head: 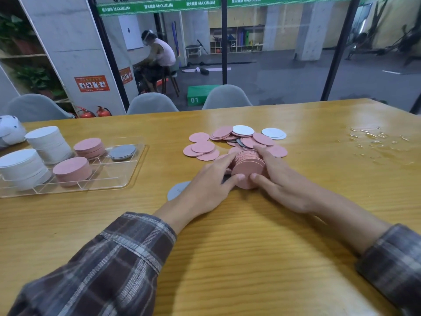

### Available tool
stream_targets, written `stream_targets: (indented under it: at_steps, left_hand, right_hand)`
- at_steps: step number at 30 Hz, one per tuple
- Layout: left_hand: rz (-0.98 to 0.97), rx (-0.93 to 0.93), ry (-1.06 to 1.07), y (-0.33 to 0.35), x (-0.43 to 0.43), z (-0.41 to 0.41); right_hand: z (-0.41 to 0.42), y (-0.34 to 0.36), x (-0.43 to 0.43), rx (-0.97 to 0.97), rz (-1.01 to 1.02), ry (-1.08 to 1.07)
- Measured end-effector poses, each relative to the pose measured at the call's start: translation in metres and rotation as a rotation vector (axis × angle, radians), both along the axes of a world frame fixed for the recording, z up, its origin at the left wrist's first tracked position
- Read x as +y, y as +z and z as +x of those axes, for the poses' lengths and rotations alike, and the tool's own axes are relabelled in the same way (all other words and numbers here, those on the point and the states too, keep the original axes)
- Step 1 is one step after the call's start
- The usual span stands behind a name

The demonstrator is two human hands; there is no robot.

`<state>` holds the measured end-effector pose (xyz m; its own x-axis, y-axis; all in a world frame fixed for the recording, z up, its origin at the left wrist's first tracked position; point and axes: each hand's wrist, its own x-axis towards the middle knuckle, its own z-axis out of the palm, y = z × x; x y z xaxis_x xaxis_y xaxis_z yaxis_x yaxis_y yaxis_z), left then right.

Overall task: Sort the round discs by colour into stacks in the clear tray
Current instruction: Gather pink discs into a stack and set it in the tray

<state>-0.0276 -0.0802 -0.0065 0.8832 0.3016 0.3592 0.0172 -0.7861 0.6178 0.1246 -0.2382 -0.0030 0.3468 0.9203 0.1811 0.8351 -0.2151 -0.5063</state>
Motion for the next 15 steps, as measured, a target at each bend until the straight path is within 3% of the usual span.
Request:
stream_targets:
  at_steps: [5, 15]
  left_hand:
    - [0.171, 0.171, 0.091, -0.0061, -0.0068, 0.0002]
    - [0.186, 0.044, 0.091, -0.0011, -0.0026, -0.003]
  right_hand:
    - [-0.0078, -0.0029, 0.0035, -0.11, -0.017, -0.032]
    - [-0.0042, -0.0054, 0.0011, -0.117, 0.032, -0.043]
